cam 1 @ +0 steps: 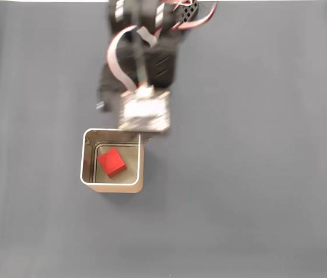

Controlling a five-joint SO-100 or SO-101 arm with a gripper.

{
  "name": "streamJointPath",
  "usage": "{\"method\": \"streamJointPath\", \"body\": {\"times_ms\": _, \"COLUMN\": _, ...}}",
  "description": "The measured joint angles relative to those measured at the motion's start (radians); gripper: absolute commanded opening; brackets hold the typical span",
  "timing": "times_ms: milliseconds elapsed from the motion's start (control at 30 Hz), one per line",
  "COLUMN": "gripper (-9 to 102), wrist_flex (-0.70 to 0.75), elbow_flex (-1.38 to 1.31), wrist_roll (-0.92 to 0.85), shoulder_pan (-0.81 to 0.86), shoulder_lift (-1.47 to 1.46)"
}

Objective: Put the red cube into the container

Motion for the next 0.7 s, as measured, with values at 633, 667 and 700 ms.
{"method": "streamJointPath", "body": {"times_ms": 633, "gripper": 0, "wrist_flex": -0.400, "elbow_flex": 1.109, "wrist_roll": -0.044, "shoulder_pan": -0.035, "shoulder_lift": 0.871}}
{"method": "streamJointPath", "body": {"times_ms": 667, "gripper": 0, "wrist_flex": -0.410, "elbow_flex": 1.155, "wrist_roll": -0.052, "shoulder_pan": -0.028, "shoulder_lift": 0.910}}
{"method": "streamJointPath", "body": {"times_ms": 700, "gripper": 0, "wrist_flex": -0.417, "elbow_flex": 1.195, "wrist_roll": -0.060, "shoulder_pan": -0.018, "shoulder_lift": 0.940}}
